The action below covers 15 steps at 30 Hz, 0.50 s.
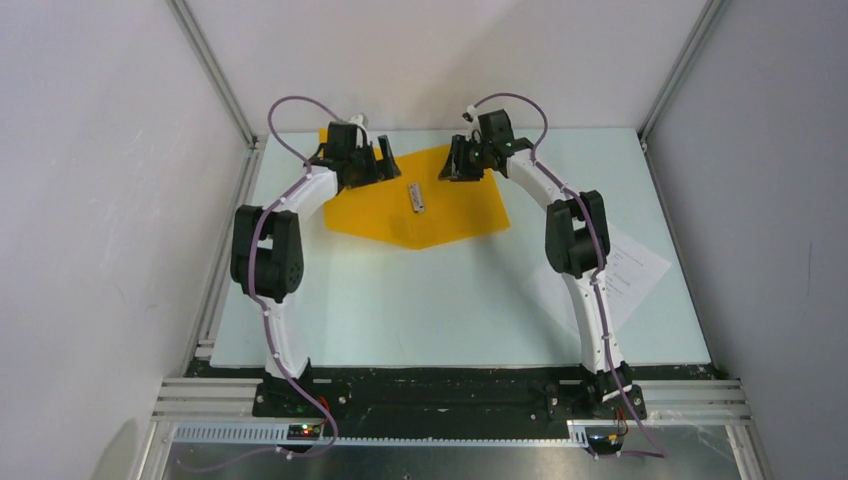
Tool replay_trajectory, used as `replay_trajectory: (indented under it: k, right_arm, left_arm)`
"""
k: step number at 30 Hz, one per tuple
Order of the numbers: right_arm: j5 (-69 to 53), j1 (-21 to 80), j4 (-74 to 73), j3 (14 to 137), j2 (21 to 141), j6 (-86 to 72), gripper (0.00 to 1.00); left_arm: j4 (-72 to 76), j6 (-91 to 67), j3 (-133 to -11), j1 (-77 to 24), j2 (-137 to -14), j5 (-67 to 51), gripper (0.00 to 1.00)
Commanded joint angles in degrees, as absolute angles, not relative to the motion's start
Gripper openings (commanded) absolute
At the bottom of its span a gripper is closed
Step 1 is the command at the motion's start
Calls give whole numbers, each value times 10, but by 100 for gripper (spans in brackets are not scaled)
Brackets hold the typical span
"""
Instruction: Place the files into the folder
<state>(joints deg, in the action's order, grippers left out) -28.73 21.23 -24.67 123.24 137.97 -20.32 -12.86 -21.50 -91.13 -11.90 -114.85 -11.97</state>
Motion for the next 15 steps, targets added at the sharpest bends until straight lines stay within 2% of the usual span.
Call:
replay_trajectory:
  k: [1,5,9,12,15]
  right_arm:
    - [-221,206,-261,1215,1363,-213,46]
    - [-205,204,-271,1183,1357,-208,51]
    - [-204,202,-274,1157,1337,-198,61]
    - [-213,199,-271,1153,1325,-171,70]
    - [-214,196,-275,1154,1318,-146,72]
  left_arm:
    - [-171,-244,-878,-122,-1130,-58,96]
    - [-182,-258,-857,-115,-1126,-27,96]
    - [-183,-227,-866,-103,-1115,-43,94]
    - [-183,-184,-885,-91,-1082,-63,96]
    - [-194,-186,-883,-49,-1045,-38,98]
